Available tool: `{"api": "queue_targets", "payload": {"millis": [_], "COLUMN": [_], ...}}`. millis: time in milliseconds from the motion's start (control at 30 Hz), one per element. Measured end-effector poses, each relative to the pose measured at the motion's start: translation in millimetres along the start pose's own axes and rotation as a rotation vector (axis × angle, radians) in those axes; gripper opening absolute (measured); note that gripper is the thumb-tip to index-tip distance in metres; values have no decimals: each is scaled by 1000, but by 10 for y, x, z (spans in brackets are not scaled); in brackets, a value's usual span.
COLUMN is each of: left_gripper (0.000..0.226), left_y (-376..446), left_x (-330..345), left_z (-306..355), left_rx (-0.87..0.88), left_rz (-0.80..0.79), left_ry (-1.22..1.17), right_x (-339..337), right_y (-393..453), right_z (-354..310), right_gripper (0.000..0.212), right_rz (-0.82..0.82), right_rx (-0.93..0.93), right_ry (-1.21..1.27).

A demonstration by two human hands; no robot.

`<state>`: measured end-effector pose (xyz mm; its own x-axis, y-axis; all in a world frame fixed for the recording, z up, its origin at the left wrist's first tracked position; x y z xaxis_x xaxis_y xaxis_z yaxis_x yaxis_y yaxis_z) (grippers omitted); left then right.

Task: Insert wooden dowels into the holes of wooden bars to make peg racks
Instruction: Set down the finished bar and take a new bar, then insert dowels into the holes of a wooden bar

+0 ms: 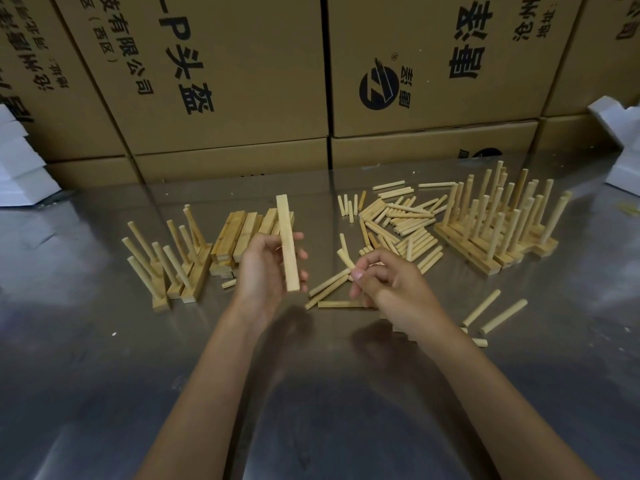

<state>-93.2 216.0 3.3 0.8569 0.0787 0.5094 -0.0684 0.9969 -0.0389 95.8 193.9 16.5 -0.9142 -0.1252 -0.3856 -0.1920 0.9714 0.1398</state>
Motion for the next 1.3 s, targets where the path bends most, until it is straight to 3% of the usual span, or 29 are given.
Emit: {"api": "queue_targets", "payload": {"millis": [133,400,600,967,1167,1300], "left_gripper": [43,47,53,51,53,55], "left_y": [-17,-88,-117,-157,-142,-175], "left_x": [-33,173,183,287,303,310], "left_z": [-104,-247,-193,-153,-77,-133], "left_rx": [-47,-162,-92,-5,-3,-37], "left_rz": [101,51,114,124,64,56], "left_ry": [33,43,233,245,165,226], "right_x": [85,259,311,286,238,204], "right_y": [-48,-254,-316,-250,-150,-165], "right_z": [-122,-428,-543,-376,-276,-312], "right_gripper": [11,15,8,11,13,9], "right_rz": [-46,85,57,97,41,47], "right_rx": [-91,-398,-525,-376,-230,-268], "right_ry": [-40,-427,-539,-470,-211,-225]}}
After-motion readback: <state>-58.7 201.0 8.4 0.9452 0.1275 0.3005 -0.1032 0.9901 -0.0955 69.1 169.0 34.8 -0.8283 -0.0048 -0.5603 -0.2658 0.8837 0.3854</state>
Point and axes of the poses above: each hand's wrist, its own y-axis towards the middle knuckle, its own x-axis out of the palm, z = x × y, the point moved 9 cm from there along y, towards the middle knuckle, and after that the axes turned 11 degrees about -y, right-handed, at the moved point
